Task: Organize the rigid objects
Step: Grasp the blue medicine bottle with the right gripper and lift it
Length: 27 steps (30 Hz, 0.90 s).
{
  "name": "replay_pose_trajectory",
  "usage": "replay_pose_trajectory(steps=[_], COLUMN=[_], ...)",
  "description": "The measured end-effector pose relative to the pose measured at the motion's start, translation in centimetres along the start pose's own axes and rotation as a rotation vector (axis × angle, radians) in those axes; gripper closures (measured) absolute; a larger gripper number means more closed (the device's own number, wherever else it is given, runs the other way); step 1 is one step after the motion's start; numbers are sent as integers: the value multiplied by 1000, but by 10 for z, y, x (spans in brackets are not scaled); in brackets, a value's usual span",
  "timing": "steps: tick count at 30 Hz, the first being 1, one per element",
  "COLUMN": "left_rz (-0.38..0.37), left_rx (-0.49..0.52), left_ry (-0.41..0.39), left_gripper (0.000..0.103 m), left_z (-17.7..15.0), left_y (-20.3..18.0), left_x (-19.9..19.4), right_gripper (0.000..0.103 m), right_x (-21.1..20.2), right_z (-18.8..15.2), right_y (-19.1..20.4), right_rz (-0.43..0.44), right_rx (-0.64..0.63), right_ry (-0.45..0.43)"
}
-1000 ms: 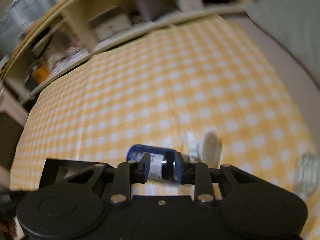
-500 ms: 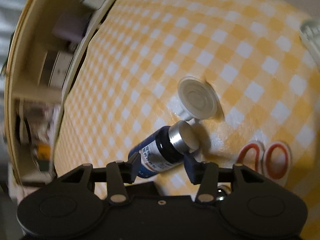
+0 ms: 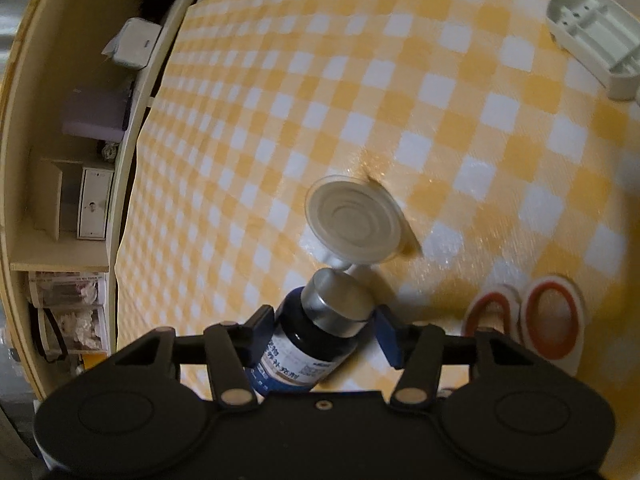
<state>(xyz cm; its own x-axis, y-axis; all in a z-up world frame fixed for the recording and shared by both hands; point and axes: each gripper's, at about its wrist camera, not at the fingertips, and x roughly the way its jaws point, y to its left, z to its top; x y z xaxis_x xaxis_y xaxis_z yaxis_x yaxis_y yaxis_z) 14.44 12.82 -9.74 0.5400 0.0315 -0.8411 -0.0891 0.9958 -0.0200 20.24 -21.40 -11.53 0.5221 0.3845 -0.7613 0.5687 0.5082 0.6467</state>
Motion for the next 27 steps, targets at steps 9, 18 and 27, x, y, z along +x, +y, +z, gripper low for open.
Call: replay_pose_trajectory(steps=[9, 18, 27], left_rz=[0, 0, 0], left_rx=[0, -1, -1], left_ry=[0, 0, 0], left_gripper=[98, 98, 98], left_z=[0, 0, 0], left_y=[-1, -1, -1], left_x=[1, 1, 1], right_gripper=[53, 54, 57], right_x=[-7, -18, -36], right_z=[11, 19, 10], right_y=[9, 14, 43], right_rz=[-30, -44, -36], right_rx=[-91, -183, -427], right_ry=[-61, -126, -208])
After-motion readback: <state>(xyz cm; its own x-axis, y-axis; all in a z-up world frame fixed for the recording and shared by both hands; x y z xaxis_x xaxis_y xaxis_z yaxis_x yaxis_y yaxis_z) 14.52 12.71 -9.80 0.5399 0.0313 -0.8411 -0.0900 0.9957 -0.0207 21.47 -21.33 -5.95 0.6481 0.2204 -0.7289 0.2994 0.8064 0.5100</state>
